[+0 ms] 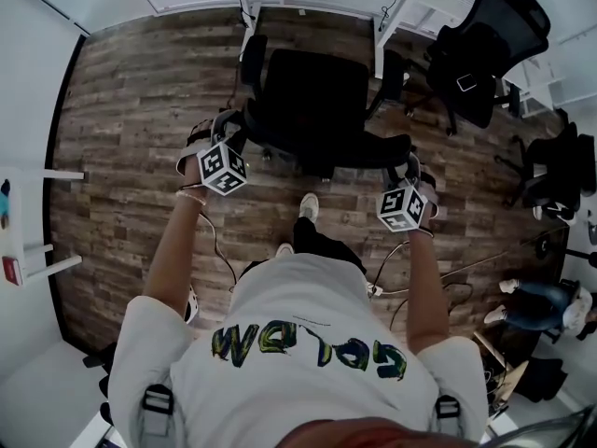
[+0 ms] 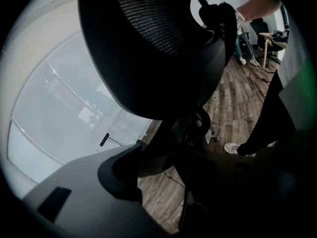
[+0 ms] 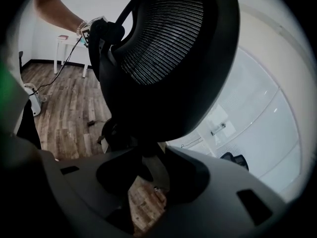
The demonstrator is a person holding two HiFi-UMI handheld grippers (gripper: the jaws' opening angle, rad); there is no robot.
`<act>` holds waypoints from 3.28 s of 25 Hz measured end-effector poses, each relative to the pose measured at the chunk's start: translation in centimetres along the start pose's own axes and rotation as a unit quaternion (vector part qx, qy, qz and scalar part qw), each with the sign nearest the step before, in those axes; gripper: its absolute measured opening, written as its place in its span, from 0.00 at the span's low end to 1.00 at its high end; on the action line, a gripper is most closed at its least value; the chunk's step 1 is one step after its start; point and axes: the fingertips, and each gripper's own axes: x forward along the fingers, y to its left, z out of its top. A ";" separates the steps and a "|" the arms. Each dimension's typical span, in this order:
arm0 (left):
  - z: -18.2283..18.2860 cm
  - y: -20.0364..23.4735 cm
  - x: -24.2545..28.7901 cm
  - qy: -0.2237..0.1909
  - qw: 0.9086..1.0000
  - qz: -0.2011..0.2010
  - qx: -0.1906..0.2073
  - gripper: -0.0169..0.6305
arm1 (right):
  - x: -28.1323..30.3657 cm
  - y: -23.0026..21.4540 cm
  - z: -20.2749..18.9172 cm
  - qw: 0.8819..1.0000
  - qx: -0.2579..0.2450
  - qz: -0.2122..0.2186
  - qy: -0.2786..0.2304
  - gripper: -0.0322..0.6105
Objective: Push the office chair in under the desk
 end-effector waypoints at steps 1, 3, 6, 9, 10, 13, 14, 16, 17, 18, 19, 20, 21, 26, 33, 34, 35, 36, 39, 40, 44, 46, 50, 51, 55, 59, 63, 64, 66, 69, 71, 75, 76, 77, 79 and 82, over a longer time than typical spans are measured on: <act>0.1 0.5 0.5 0.001 1.000 0.000 0.000 0.34 | 0.6 -0.5 0.2 1.000 -0.001 0.000 0.001 0.28; 0.5 1.6 1.6 0.005 1.000 0.000 -0.003 0.34 | 1.8 -1.4 0.5 1.000 -0.001 0.001 0.003 0.28; 1.0 3.0 3.3 0.008 1.000 0.000 -0.009 0.34 | 3.7 -3.0 0.9 1.000 0.000 0.004 0.002 0.28; 1.3 4.4 5.1 0.011 1.000 -0.002 -0.009 0.34 | 5.6 -4.5 1.3 1.000 0.002 0.004 -0.001 0.28; 1.5 5.0 5.7 0.012 1.000 -0.002 -0.009 0.34 | 6.3 -5.0 1.5 1.000 0.002 0.005 -0.002 0.28; 1.8 6.7 7.1 0.016 1.000 0.003 -0.016 0.34 | 8.1 -6.4 2.2 1.000 0.002 0.008 -0.008 0.28; 1.9 7.3 7.5 0.016 1.000 0.005 -0.019 0.34 | 8.7 -6.9 2.5 1.000 0.001 0.008 -0.010 0.28; 2.1 8.3 8.5 0.017 1.000 0.009 -0.022 0.34 | 9.9 -7.7 2.8 1.000 0.000 0.007 -0.011 0.28; 2.2 8.7 9.0 0.017 1.000 0.010 -0.023 0.34 | 10.5 -8.1 2.9 1.000 -0.001 0.006 -0.012 0.28; 2.4 9.0 9.4 0.017 1.000 0.011 -0.023 0.34 | 11.0 -8.6 2.9 1.000 -0.001 0.005 -0.013 0.28; 2.6 9.4 9.9 0.017 1.000 0.013 -0.023 0.34 | 11.5 -9.0 2.9 1.000 -0.002 0.005 -0.014 0.28; 2.8 9.8 10.3 0.017 0.999 0.013 -0.023 0.34 | 12.0 -9.5 3.0 1.000 -0.002 0.005 -0.014 0.28; 2.9 10.2 10.8 0.018 0.999 0.014 -0.023 0.34 | 12.5 -9.9 3.1 1.000 -0.002 0.006 -0.015 0.28; 3.5 12.4 13.0 0.016 1.000 0.012 -0.020 0.34 | 14.6 -11.6 3.8 1.000 -0.001 0.004 -0.013 0.28; 4.5 15.7 16.6 0.011 1.000 0.019 -0.021 0.34 | 18.1 -14.6 4.7 1.000 -0.002 0.005 -0.021 0.29; 4.7 16.2 17.2 0.010 1.000 0.020 -0.021 0.34 | 18.7 -15.1 4.8 1.000 -0.001 0.006 -0.024 0.29; 4.9 16.8 17.8 0.010 1.000 0.020 -0.021 0.34 | 19.3 -15.5 5.0 1.000 0.000 0.006 -0.026 0.29; 5.0 17.3 18.4 0.010 1.000 0.020 -0.020 0.34 | 19.8 -15.9 5.1 1.000 0.001 0.007 -0.027 0.29; 5.6 19.0 20.2 0.008 1.000 0.019 -0.016 0.34 | 21.5 -17.2 5.5 1.000 0.002 0.008 -0.020 0.29; 5.9 19.5 20.8 0.007 1.000 0.019 -0.016 0.34 | 22.1 -17.7 5.6 1.000 0.003 0.008 -0.018 0.29; 6.8 21.8 23.4 0.003 1.000 0.018 -0.011 0.34 | 24.6 -19.8 6.0 1.000 0.009 0.003 -0.010 0.29; 7.3 22.9 24.7 0.003 1.000 0.017 -0.008 0.34 | 25.8 -20.8 6.2 1.000 0.016 0.001 -0.008 0.29; 8.2 24.9 26.9 0.004 1.000 0.015 -0.005 0.34 | 27.9 -22.7 6.6 1.000 0.020 -0.001 0.001 0.29; 8.4 25.4 27.4 0.003 1.000 0.014 -0.004 0.34 | 28.4 -23.2 6.8 1.000 0.020 -0.002 0.003 0.29; 9.1 27.4 29.5 -0.003 1.000 0.012 0.000 0.34 | 30.6 -25.0 7.3 1.000 0.024 -0.007 0.007 0.30; 9.9 29.5 31.7 -0.006 1.000 0.014 0.004 0.34 | 32.8 -26.8 7.7 1.000 0.025 -0.012 0.013 0.30; 10.8 31.2 33.9 -0.008 1.000 0.011 0.003 0.34 | 34.9 -28.8 8.0 0.999 0.030 -0.020 0.013 0.30; 11.1 31.7 34.5 -0.007 1.000 0.010 0.003 0.34 | 35.4 -29.3 8.0 0.999 0.030 -0.021 0.014 0.30; 11.6 32.6 35.7 -0.007 1.000 0.010 0.003 0.34 | 36.6 -30.4 8.1 0.999 0.030 -0.020 0.016 0.30; 12.3 33.8 37.3 -0.005 1.000 0.009 0.002 0.34 | 38.2 -31.9 8.2 0.999 0.029 -0.019 0.014 0.30; 12.8 34.7 38.1 -0.003 1.000 0.010 0.002 0.34 | 39.1 -32.9 8.4 0.999 0.027 -0.019 0.011 0.30; 13.7 35.9 39.6 0.002 1.000 0.013 -0.001 0.34 | 40.7 -34.7 8.5 1.000 0.023 -0.018 0.006 0.30; 13.9 36.1 40.0 0.002 1.000 0.013 -0.001 0.34 | 41.1 -35.1 8.4 1.000 0.023 -0.018 0.006 0.30; 14.2 36.3 40.4 0.003 1.000 0.012 -0.002 0.34 | 41.5 -35.5 8.3 1.000 0.023 -0.018 0.006 0.30; 14.7 36.6 41.2 0.006 1.000 0.013 -0.006 0.34 | 42.4 -36.5 8.1 1.000 0.020 -0.018 0.009 0.30; 15.3 37.2 42.4 0.010 1.000 0.017 -0.012 0.34 | 43.8 -37.9 7.9 1.000 0.015 -0.019 0.010 0.30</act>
